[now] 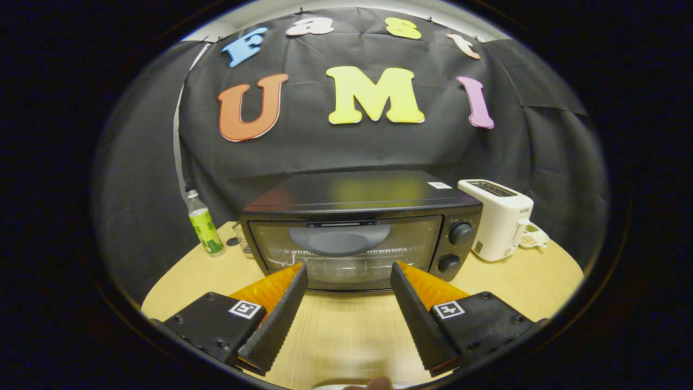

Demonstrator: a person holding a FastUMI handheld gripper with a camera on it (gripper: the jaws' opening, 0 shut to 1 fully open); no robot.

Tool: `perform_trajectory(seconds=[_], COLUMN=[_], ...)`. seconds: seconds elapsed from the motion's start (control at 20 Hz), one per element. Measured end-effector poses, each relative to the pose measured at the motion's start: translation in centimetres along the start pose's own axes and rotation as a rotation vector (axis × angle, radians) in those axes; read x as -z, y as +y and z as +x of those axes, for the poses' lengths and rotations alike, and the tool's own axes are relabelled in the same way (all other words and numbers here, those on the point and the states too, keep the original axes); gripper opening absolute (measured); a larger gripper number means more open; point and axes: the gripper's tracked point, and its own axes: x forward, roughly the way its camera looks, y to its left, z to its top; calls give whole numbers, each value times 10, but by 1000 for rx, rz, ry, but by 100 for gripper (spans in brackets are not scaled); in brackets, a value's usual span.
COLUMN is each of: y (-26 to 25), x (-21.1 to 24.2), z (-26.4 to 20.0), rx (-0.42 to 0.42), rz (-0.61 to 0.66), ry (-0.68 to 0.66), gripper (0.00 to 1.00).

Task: Open the toaster oven, put the food inside, and close the toaster oven door.

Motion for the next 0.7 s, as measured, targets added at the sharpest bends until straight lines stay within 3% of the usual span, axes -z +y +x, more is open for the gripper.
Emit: perform_trajectory(seconds=[0.3, 0.7], y=[4, -9], x=[-15, -49], z=[-10, -73], rx=[-4, -9], rz=[25, 55], ry=[-32, -121], gripper=[100, 100])
